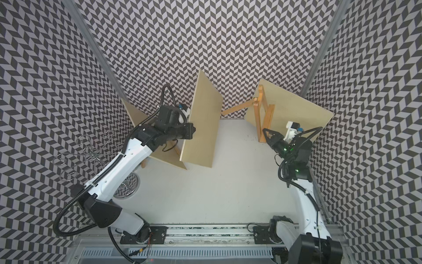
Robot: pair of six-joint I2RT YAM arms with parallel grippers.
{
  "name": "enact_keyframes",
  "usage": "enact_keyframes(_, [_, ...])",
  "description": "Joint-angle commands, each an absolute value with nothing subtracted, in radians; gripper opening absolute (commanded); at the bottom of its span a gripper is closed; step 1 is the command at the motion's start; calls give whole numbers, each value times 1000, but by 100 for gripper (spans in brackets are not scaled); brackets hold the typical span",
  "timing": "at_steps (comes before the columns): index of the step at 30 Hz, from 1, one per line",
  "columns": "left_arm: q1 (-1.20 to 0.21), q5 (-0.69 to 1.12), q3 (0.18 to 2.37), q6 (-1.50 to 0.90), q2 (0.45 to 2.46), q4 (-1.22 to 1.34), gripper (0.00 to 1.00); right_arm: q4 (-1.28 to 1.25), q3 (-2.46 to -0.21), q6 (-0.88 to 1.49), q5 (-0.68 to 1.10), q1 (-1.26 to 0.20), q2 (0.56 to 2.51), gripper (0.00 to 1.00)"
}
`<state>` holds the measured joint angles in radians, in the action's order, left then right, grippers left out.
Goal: Assemble the easel
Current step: Unfold the easel, then place the easel at the center of the board.
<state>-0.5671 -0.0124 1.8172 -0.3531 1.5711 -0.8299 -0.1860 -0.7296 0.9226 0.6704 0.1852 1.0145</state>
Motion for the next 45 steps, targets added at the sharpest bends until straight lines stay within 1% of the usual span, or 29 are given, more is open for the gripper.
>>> enact_keyframes(1, [-572,-44,2098,-287,1555,-557,0,-277,-659,910,662,184,1012,0])
enact_keyframes(5, [-574,-27,2297,-286,1625,-581,0,-211,-637,835,705,159,1068,0])
enact_keyframes(11, [-572,-69,2454,-250,1652,-608,0,-232,-578,805,678,100,1129,0])
enact_keyframes(14, [-570,-84,2516,-227,1642,-623,0,-254,-556,786,634,27,1177,0])
enact_keyframes(17, [-551,-33,2554,-238,1618,-633,0,-274,-561,765,572,-73,1260,0])
enact_keyframes(19, [-534,8,2553,-265,1591,-640,0,-339,-568,780,578,-127,1330,0])
enact_keyframes(22, [-527,29,2553,-282,1550,-652,0,-355,-612,784,555,-181,1422,0])
enact_keyframes(30, [-526,65,2532,-307,1492,-656,0,-427,-740,789,524,-280,1648,0])
enact_keyframes(33, [-527,91,2437,-343,1466,-629,0,-505,-758,832,509,-315,1716,0])
enact_keyframes(38, [-528,142,2172,-431,1398,-558,0,-631,-731,930,447,-352,1775,0])
enact_keyframes(39, [-529,143,2117,-446,1383,-546,0,-646,-726,946,440,-361,1779,2])
enact_keyframes(40, [-531,138,2058,-464,1364,-534,0,-656,-724,956,438,-367,1778,7])
enact_keyframes(42, [-531,128,1947,-498,1326,-501,0,-634,-736,948,430,-381,1767,21])
enact_keyframes(45, [-532,118,1826,-536,1278,-454,0,-559,-763,904,394,-391,1732,37])
